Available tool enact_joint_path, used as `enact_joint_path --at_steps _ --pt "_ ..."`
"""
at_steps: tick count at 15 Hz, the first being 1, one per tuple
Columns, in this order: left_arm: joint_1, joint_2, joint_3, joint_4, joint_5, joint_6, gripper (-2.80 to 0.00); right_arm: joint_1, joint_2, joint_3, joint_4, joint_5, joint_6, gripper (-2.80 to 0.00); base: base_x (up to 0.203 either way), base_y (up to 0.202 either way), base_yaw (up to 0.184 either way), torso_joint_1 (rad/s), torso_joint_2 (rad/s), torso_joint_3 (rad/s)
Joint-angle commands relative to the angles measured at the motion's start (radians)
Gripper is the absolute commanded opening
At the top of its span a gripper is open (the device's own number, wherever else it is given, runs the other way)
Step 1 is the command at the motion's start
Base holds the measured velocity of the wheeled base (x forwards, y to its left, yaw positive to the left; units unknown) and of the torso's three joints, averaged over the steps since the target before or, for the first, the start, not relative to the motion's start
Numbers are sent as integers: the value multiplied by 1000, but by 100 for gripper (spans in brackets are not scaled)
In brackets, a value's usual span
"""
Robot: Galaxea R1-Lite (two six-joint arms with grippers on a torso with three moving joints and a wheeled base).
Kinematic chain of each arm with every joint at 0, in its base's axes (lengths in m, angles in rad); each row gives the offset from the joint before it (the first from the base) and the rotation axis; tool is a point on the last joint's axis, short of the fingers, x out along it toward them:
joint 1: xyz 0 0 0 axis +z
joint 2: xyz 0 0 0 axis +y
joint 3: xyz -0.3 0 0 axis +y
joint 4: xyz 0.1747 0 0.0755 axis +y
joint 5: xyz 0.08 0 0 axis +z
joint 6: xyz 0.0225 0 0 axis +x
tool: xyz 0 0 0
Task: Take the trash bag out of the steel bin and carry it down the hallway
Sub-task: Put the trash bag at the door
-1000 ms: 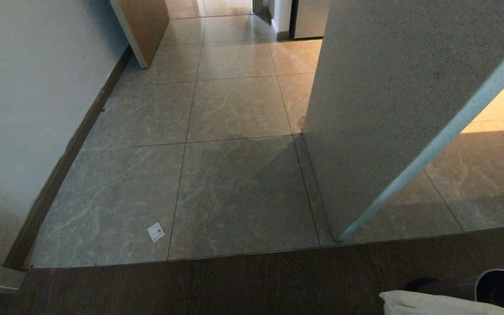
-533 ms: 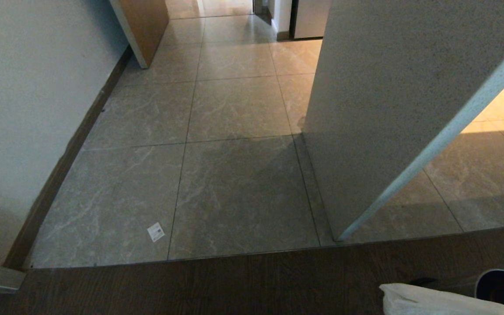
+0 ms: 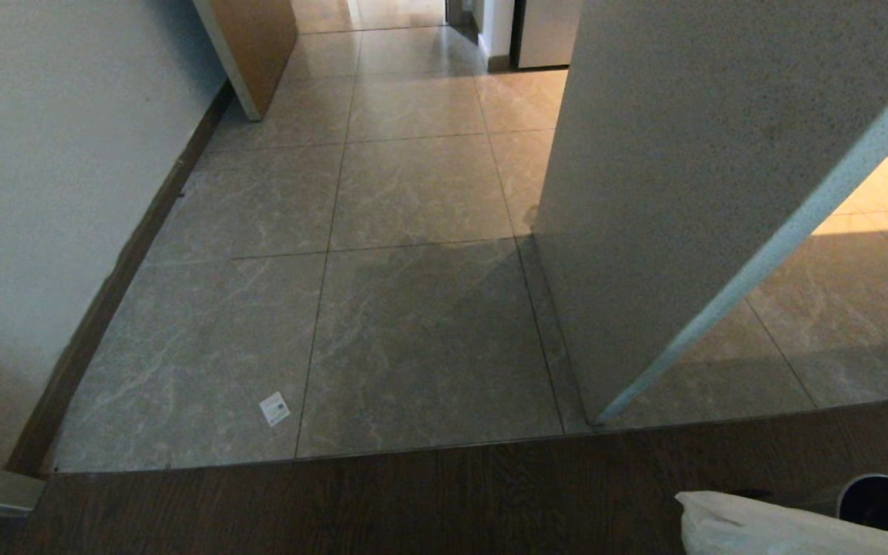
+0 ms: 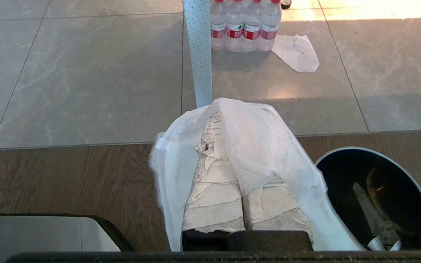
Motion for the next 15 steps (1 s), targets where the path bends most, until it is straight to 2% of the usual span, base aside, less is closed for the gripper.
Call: enact_joint_path --at_steps 1,15 --pt "0 0 0 0 1 0 -280 0 -2 0 0 0 -1 -280 0 0 0 0 0 0" --pt "0 0 0 0 1 -4 -280 0 -2 0 0 0 -1 -280 0 0 0 0 0 19"
